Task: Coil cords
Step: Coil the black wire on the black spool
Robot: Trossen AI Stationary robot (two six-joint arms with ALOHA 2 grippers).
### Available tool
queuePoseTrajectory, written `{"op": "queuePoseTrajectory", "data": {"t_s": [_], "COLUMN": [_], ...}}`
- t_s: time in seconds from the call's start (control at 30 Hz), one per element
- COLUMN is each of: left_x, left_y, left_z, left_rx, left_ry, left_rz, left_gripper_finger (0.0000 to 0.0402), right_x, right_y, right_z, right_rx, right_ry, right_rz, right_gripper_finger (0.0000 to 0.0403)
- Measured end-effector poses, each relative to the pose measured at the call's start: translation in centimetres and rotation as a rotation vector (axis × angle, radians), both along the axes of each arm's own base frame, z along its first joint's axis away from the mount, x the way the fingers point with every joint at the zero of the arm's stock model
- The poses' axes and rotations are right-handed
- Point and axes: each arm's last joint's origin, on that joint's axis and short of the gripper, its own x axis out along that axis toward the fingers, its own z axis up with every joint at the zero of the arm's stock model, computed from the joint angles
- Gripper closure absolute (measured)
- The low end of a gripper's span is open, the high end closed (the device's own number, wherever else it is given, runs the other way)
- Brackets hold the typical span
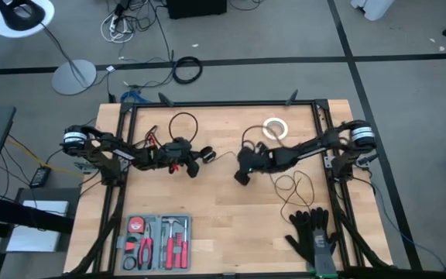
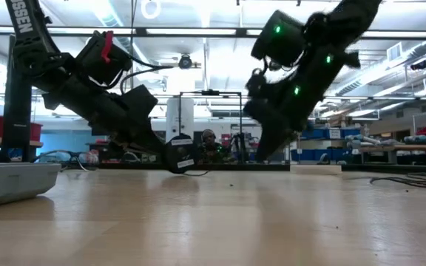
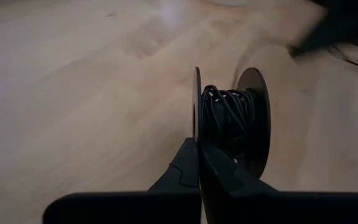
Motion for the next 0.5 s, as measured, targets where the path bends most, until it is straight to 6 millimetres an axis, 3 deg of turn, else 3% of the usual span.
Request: {"op": "queuePoseTrajectory", "data": {"t_s": [0.23,0.5], "left_x": [0.2,0.1], "left_y": [-0.3,-0.1], "left_z": [0.2,0.2], "left_rx": [0.001,-0.007], "left_ry": [-0.018,-0.017], "left_rz": [-0.136,-0.038], "left_gripper_finger": [0.0401,0.0401], "right_x": [0.5,3.0], "right_y": [-1.7,-0.4], "right_z": [3.8,5.6], "right_rx": [-0.021,-0.024], "right_ry": [-0.202,-0.454], "right_rz": [0.046,0.219], "right_gripper_finger": [0.0402,0.0402]}}
